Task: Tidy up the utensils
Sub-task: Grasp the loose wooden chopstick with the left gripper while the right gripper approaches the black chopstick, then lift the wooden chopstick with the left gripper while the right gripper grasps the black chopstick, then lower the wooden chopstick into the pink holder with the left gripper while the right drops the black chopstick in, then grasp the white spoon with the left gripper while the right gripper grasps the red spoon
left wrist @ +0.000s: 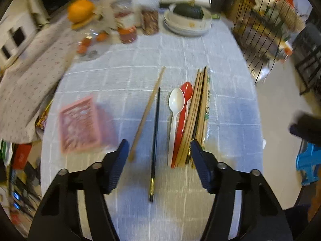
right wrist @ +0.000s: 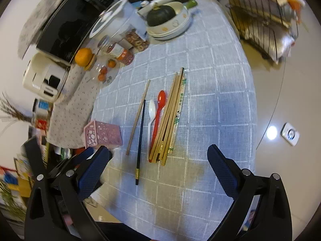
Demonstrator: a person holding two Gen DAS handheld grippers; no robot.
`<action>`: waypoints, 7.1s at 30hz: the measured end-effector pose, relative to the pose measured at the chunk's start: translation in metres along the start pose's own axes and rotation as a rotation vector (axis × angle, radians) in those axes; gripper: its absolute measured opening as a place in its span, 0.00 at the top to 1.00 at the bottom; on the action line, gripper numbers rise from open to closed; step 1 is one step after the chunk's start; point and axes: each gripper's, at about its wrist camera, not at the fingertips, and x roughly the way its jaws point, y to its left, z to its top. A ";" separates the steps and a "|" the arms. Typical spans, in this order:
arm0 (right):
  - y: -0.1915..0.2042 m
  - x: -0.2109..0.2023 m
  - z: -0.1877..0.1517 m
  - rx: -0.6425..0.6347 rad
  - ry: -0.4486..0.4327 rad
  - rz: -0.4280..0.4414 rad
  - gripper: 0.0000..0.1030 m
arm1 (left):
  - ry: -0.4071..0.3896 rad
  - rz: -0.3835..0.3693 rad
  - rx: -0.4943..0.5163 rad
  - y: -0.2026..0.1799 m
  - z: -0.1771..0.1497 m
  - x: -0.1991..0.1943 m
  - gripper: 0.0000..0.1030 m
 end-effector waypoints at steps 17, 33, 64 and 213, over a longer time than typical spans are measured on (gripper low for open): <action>-0.020 -0.013 0.004 0.014 -0.029 0.050 0.13 | 0.254 0.182 0.048 0.006 0.079 0.138 0.86; -0.030 -0.005 0.006 0.033 -0.021 0.028 0.31 | 0.068 -0.008 -0.043 0.023 0.028 0.068 0.95; 0.096 0.203 0.013 -0.242 0.220 -0.180 0.64 | -0.438 -0.240 -0.269 0.133 -0.035 -0.120 0.95; 0.028 0.117 0.064 -0.091 0.100 -0.157 0.68 | -0.195 -0.269 -0.138 0.016 0.013 -0.006 0.92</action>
